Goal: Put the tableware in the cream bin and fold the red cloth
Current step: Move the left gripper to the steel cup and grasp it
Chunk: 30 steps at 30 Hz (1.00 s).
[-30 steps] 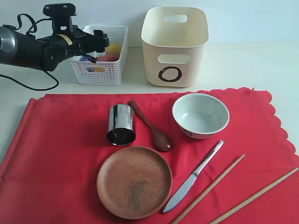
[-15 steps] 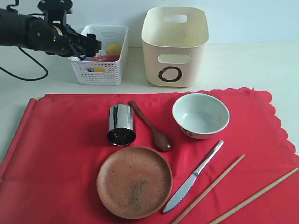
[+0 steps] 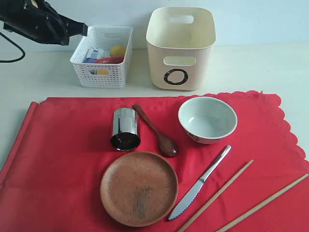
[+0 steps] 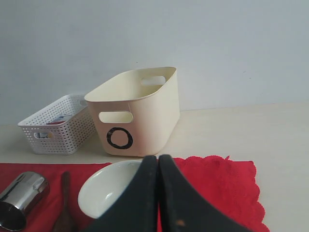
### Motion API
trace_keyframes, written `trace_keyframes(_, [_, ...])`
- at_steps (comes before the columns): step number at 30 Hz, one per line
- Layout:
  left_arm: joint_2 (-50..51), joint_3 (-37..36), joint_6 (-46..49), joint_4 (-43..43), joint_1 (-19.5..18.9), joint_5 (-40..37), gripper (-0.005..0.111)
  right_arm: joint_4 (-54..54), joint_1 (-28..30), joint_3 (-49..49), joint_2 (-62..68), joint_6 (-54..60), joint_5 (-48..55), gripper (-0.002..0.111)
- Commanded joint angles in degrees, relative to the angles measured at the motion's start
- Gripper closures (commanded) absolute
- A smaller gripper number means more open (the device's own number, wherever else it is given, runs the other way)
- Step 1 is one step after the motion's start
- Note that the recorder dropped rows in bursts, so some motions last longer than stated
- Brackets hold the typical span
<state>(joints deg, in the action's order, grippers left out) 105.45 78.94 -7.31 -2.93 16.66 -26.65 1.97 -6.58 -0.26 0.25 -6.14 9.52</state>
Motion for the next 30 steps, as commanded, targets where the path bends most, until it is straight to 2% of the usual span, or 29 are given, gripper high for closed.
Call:
trace_keyframes(1, [-4.3,-4.6,0.1,0.4,0.0,-1.1,0.106,-0.4,-0.1,0.3,-0.2,0.1,-0.6,0.108])
trace_keyframes(10, [-10.0,-13.9,-0.4,3.9,0.1,0.1,0.106,-0.4,-0.1,0.3,-0.2,0.1,-0.6,0.108])
trace_keyframes(14, [-10.9,-17.0,-0.4,4.4,1.8,0.3,0.106,-0.4,-0.1,0.3,-0.2,0.1,-0.6,0.108])
trace_keyframes(21, [-11.0,-20.5,-0.4,4.7,9.7,3.3,0.106,-0.4,-0.1,0.3,-0.2,0.1,-0.6,0.108])
trace_keyframes(30, [-10.9,-20.3,-0.4,4.7,20.7,6.1,0.106,-0.4,-0.1,0.3,-0.2,0.1,-0.6,0.108])
